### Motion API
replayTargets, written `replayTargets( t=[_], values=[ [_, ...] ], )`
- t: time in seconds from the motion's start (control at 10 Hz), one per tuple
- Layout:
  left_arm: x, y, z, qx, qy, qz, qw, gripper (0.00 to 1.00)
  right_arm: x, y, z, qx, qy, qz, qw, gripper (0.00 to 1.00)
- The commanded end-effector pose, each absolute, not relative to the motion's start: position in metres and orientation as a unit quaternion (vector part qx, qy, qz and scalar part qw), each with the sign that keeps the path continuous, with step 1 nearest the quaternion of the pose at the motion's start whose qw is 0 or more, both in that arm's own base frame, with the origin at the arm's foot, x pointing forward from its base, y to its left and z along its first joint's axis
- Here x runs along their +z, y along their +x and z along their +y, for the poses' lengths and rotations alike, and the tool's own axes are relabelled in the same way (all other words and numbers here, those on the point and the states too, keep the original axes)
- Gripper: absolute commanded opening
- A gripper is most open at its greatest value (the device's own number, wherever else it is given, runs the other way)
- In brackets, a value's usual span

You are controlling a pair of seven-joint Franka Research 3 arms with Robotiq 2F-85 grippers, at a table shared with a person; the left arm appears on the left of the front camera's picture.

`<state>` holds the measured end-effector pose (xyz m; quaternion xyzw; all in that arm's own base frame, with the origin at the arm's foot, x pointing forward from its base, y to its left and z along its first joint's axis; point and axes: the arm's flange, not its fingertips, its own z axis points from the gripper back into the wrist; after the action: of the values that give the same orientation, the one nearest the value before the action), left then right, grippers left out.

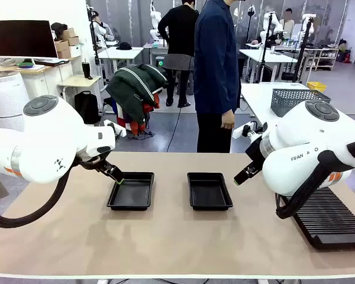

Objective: Inspect and transfer BCBs to ESD trays.
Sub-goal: Pick up the Blank PCB from the PCB Rack and place it in the left ESD tray.

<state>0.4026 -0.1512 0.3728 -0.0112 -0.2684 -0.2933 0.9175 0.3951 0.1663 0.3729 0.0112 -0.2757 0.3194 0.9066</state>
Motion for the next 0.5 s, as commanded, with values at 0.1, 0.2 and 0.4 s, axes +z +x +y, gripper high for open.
replayTargets(
  t=[0.1, 0.2, 0.4],
  values=[
    [0.3727, 0.4025, -0.1512, -0.293, -0.011, -0.268, 0.918, 1.0, 0.3728, 0.3951, 0.1663, 0.319, 0.011, -0.276, 0.907, 1.0],
    [0.3727, 0.4025, -0.1512, -0.293, -0.011, -0.268, 0.918, 1.0, 0.3728, 0.3951, 0.1663, 0.319, 0.011, -0.276, 0.907, 1.0],
    [0.3727, 0.4025, -0.1512, -0.293, -0.011, -0.268, 0.918, 1.0, 0.3728, 0.3951, 0.1663, 0.319, 0.011, -0.276, 0.907, 1.0]
  ],
)
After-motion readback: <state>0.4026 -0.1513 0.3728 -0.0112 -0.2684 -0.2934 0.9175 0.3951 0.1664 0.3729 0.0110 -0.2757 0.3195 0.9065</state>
